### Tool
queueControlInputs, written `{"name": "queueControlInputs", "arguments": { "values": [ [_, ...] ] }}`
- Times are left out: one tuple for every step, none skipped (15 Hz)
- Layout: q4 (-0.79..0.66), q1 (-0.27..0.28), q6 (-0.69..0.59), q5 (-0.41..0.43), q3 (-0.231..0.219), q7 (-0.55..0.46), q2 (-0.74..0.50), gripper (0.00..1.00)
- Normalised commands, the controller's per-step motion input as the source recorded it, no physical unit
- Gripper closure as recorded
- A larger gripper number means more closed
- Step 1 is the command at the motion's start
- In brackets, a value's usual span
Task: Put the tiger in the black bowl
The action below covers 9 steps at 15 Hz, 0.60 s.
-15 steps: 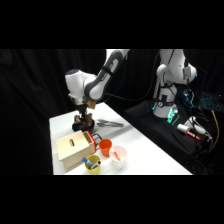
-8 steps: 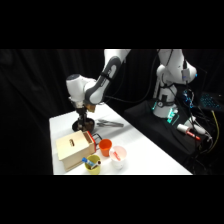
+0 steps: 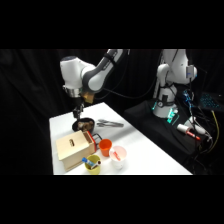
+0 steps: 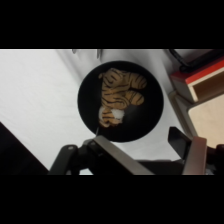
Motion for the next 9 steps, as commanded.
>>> {"name": "queueControlInputs", "arguments": {
  "values": [
    [-0.56, 0.154, -0.24, -0.127, 0.020, 0.11, -0.70, 0.00],
    [-0.63, 0.153, -0.19, -0.168, 0.035, 0.14, -0.72, 0.00],
    [-0.68, 0.137, -0.11, -0.180, 0.060, 0.15, -0.73, 0.00],
    [-0.71, 0.124, -0.05, -0.202, 0.075, 0.19, -0.73, 0.00],
    [-0.70, 0.101, -0.03, -0.216, 0.090, 0.19, -0.71, 0.00],
    [-0.70, 0.070, 0.00, -0.197, 0.111, 0.19, -0.69, 0.00],
    [-0.65, 0.032, 0.03, -0.153, 0.128, 0.16, -0.64, 0.00],
    [-0.62, 0.005, 0.04, -0.123, 0.139, 0.12, -0.61, 0.00],
    [-0.61, -0.029, 0.13, -0.026, 0.163, -0.01, -0.60, 0.00]
  ]
}}
